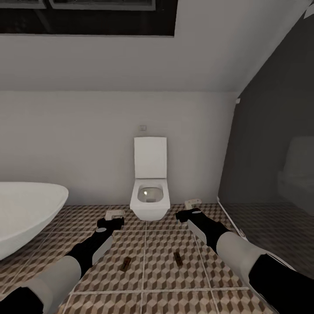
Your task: Take the four mousetraps from the cabinet in the bathroom and place them on the bathroom floor. Make sure all four end up on the same floor surface, and ensure that at least two of them are either under or directly next to the same bathroom sink.
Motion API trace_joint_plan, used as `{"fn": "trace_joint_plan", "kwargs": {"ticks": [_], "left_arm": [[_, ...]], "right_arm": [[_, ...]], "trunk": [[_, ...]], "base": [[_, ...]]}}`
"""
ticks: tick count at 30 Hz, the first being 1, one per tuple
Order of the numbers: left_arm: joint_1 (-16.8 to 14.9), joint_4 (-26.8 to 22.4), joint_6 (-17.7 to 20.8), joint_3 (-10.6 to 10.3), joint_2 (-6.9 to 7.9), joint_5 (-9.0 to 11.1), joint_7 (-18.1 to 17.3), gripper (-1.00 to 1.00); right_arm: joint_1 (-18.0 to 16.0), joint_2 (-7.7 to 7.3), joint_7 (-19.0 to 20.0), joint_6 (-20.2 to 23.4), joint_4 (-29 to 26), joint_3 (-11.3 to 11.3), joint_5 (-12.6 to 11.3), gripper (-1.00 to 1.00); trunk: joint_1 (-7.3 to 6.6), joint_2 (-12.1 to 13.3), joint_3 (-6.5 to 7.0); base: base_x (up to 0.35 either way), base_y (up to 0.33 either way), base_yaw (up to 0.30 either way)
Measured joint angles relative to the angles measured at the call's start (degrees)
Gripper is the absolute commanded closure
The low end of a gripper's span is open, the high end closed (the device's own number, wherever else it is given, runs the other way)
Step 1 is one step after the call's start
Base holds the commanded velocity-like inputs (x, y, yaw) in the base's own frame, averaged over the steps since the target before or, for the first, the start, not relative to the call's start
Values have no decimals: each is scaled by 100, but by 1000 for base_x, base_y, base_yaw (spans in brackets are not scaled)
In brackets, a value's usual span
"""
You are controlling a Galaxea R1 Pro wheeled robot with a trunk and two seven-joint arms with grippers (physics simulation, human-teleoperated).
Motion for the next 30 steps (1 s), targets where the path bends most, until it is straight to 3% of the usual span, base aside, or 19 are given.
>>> {"fn": "trace_joint_plan", "kwargs": {"ticks": [30], "left_arm": [[0,-5,-10,0,-2,0,10,-100]], "right_arm": [[0,4,0,0,0,0,0,-100]], "trunk": [[-659,1203,539]], "base": [[0,0,0]]}}
